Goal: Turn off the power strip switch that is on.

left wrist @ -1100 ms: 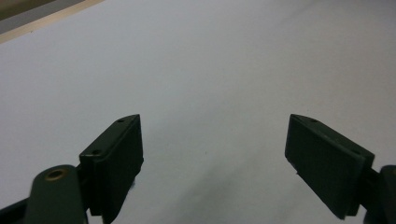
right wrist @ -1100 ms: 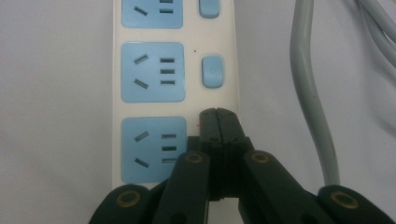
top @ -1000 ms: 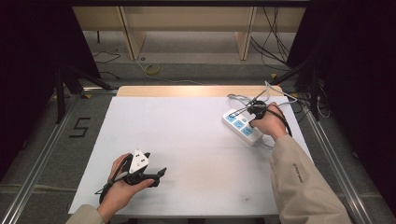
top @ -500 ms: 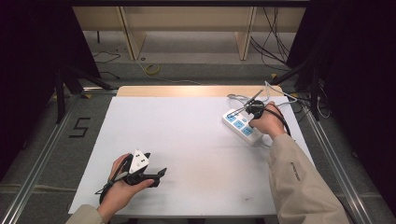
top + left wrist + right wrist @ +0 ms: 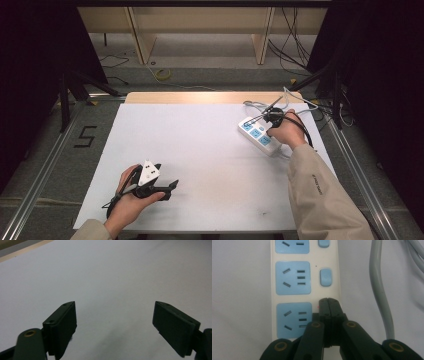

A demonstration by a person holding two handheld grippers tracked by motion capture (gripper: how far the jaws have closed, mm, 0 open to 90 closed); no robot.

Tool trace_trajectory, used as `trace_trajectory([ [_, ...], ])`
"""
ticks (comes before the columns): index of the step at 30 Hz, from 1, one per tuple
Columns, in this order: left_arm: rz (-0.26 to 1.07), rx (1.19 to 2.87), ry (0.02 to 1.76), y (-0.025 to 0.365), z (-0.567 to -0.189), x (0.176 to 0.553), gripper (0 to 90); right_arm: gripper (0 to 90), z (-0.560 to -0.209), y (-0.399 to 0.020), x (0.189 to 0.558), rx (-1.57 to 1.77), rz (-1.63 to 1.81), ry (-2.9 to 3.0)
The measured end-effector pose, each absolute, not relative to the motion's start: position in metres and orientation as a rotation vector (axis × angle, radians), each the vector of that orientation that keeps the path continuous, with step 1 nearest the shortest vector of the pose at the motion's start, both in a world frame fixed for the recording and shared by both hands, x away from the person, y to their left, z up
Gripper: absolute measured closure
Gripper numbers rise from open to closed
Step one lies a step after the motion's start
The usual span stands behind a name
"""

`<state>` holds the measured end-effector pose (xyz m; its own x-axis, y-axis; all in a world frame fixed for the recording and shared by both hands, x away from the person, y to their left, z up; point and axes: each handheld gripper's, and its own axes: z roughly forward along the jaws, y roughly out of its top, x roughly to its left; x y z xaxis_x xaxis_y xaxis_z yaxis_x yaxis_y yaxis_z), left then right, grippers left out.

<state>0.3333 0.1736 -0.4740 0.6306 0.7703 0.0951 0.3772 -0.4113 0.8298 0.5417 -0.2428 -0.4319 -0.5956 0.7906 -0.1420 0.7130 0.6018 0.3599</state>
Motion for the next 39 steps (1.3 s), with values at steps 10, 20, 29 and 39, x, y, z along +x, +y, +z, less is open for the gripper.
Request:
trace_trajectory([
  [10, 0.605, 2.03, 0.898, 0.1727, -0.4745, 0.3335, 19.3, 90.0, -0.4326, -0.2462, 0.5396, 1.233, 0.43, 2.532],
  [20, 0.607, 2.029, 0.896, 0.1726, -0.4743, 0.3332, 19.3, 90.0, -0.4333, -0.2489, 0.5363, 1.244, 0.461, 2.519],
  [29, 0.607, 2.027, 0.897, 0.1727, -0.4742, 0.3332, 19.2, 90.0, -0.4304, -0.2489, 0.5352, 1.236, 0.481, 2.51],
  [39, 0.608, 2.026, 0.897, 0.1727, -0.4741, 0.333, 19.2, 90.0, -0.4307, -0.2484, 0.5338, 1.237, 0.497, 2.498],
])
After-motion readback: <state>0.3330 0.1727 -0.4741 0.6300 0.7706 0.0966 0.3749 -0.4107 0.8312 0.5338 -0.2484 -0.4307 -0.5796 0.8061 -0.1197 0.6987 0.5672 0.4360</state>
